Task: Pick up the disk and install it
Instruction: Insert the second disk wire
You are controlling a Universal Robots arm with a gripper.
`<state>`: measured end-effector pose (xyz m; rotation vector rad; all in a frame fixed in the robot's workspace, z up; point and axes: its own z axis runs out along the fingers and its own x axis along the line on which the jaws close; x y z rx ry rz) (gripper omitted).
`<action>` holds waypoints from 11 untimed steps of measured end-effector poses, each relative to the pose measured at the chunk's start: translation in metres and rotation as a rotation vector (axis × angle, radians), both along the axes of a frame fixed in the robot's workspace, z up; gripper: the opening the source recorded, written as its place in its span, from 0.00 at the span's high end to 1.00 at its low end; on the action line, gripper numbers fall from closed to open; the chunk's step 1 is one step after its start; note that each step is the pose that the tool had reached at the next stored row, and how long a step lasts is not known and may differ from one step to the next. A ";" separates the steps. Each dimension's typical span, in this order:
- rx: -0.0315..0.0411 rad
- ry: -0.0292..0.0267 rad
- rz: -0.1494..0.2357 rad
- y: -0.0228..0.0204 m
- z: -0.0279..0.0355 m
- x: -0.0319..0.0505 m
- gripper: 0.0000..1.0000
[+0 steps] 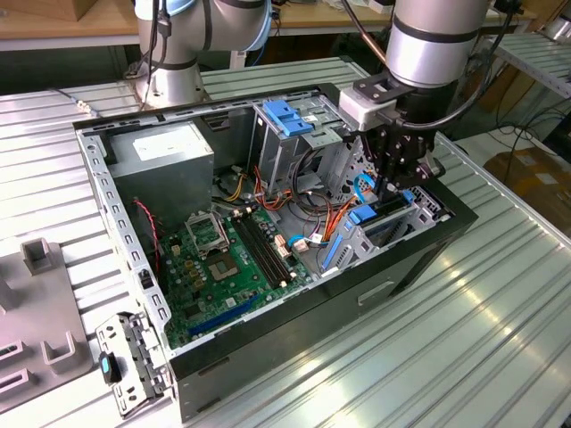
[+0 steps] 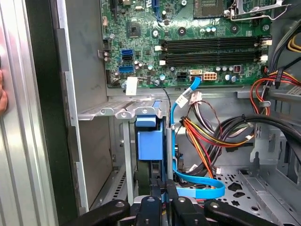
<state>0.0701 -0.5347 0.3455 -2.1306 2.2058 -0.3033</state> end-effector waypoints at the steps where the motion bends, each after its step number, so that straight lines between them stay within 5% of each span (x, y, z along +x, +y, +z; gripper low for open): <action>1: 0.0011 0.0000 0.001 -0.0001 -0.0001 0.0000 0.84; 2: 0.0034 0.0000 0.028 -0.0039 -0.0006 0.0000 0.84; 4: 0.0224 -0.0003 0.031 -0.0070 -0.0075 0.0000 0.84; 8: 0.0229 -0.0012 0.031 -0.0071 0.0011 0.0001 0.76; 9: 0.0227 -0.0012 0.031 -0.0071 0.0074 0.0002 0.76; 11: 0.0231 -0.0012 0.031 -0.0071 0.0086 0.0003 0.76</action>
